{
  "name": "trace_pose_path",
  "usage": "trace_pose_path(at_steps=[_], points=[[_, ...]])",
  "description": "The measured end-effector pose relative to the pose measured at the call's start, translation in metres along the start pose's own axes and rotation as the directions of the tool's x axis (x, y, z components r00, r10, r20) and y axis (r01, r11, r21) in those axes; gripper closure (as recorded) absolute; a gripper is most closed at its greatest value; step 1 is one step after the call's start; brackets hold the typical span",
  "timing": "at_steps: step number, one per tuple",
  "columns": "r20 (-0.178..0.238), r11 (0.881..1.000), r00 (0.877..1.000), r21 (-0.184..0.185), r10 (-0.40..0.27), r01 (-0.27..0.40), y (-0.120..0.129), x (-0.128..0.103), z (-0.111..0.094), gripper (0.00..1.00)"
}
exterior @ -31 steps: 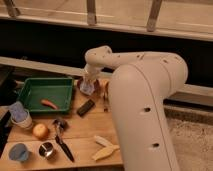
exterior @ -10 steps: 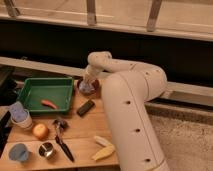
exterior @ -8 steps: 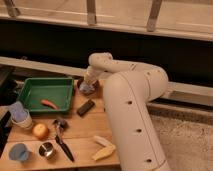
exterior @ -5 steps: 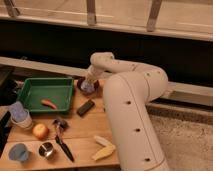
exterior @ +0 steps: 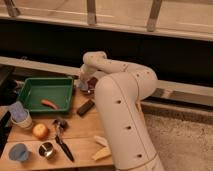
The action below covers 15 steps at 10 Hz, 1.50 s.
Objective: Wipe purple bowl with towel
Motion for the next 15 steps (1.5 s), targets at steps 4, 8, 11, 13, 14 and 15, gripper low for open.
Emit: trace_pose_path(at_steps=[4,8,11,13,14,15], points=[[-0.042,0.996,0.999,0.089,0.002,0.002,-0.035,0.022,-0.018,1.00],[-0.048,0.992,0.998,0.126,0.031,-0.024,-0.057,0.012,-0.018,1.00],[-0.035,0.996,0.999,0.094,0.002,0.001,-0.023,-0.008,-0.002,1.00],[-0.041,0.997,0.999,0.077,-0.023,0.026,-0.004,-0.008,0.004,1.00],[-0.049,0.997,0.998,0.071,-0.032,0.036,-0.001,-0.003,0.003,1.00],[-0.059,0.997,0.998,0.069,-0.039,0.043,0.001,0.005,0.002,1.00]])
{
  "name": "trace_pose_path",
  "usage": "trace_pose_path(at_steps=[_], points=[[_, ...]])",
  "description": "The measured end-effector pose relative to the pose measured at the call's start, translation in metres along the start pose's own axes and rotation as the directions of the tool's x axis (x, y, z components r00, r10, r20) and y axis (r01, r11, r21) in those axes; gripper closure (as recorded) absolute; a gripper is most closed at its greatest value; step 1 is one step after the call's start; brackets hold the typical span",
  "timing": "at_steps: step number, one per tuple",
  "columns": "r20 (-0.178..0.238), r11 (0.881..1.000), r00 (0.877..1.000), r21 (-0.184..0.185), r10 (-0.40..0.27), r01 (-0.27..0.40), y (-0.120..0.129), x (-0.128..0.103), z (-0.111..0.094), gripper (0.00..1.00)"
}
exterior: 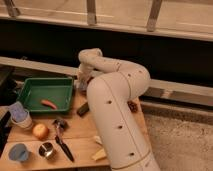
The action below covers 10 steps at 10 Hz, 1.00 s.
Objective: Wipe purple bowl with towel
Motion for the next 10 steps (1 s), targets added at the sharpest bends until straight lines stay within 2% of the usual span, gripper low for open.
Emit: trace_pose_path(at_steps=[2,4,6,8,10], points=[[-0.023,1.000,1.000,0.007,-0.011,0.011,-0.012,0.021,-0.007,1.00],[-0.026,0.999,1.000,0.042,0.011,-0.010,-0.036,0.024,-0.011,1.00],[-0.015,0.997,0.999,0.070,0.031,-0.030,-0.045,0.011,-0.009,1.00],[0.007,0.994,0.998,0.085,0.067,-0.068,-0.060,-0.017,-0.005,1.00],[0.017,0.995,0.998,0.084,0.060,-0.061,-0.053,-0.028,-0.003,1.00]])
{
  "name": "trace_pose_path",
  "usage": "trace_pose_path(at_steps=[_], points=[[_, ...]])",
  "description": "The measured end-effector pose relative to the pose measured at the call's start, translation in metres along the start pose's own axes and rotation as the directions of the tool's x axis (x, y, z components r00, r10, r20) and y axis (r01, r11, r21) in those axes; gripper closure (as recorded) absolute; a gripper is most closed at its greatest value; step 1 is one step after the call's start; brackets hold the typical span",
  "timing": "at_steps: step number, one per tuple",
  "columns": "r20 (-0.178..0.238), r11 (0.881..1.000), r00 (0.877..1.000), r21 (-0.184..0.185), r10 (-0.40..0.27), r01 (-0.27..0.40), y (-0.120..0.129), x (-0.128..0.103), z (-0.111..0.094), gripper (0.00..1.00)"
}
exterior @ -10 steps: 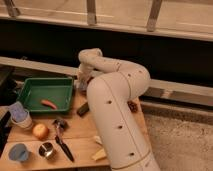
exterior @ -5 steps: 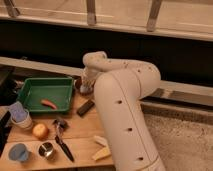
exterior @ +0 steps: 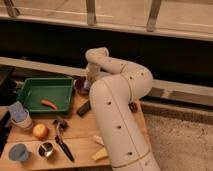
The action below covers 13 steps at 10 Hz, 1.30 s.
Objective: Wipe purple bowl with towel
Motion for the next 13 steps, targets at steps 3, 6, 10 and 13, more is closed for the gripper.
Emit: trace_pose_path(at_steps=[3,6,10,13], points=[[-0.007,0.998,0.999,-0.030,-0.048,0.048,0.020,0.016,-0.003,1.00],[-0.030,0.992,0.994,-0.082,-0.101,0.098,0.042,0.041,-0.007,1.00],[-0.048,0.997,0.996,-0.021,-0.074,0.073,0.013,0.045,-0.015,1.00],[-0.031,0.999,0.998,-0.005,-0.054,0.054,0.004,0.026,-0.016,1.00]])
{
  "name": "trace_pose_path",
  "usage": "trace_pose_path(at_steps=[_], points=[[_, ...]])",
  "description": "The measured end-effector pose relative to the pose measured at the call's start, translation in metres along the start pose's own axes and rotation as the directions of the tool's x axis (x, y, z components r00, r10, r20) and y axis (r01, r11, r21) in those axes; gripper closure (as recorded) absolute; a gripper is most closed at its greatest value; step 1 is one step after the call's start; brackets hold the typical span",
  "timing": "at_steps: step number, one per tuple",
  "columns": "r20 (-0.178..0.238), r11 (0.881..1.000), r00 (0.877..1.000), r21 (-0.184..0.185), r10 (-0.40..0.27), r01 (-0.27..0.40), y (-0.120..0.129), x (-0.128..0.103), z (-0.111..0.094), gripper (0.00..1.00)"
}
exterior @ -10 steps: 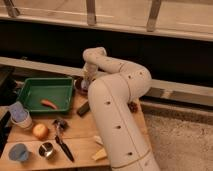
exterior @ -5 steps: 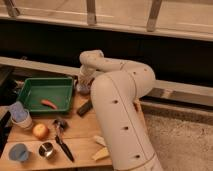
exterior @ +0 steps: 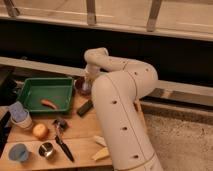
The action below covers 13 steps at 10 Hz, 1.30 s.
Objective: Wipe purple bowl with towel
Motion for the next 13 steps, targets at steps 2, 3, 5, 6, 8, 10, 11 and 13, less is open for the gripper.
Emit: trace_pose_path(at_steps=[2,3,5,6,8,10,11,13], points=[[0.004,0.999,1.000,-0.030,-0.026,0.026,0.025,-0.006,0.003,1.00],[0.000,0.998,0.999,-0.048,-0.049,0.048,0.038,-0.003,0.005,1.00],[-0.026,0.990,0.995,-0.103,-0.100,0.097,0.064,0.021,0.006,1.00],[-0.035,0.988,0.993,-0.116,-0.110,0.105,0.068,0.029,0.004,1.00],[-0.053,0.988,0.992,-0.110,-0.116,0.110,0.063,0.044,0.002,1.00],[-0.054,0.994,0.994,-0.070,-0.092,0.088,0.043,0.041,0.000,1.00],[-0.051,0.996,0.996,-0.042,-0.077,0.075,0.033,0.033,0.001,1.00],[-0.033,0.999,0.998,-0.009,-0.051,0.051,0.023,0.006,0.005,1.00]])
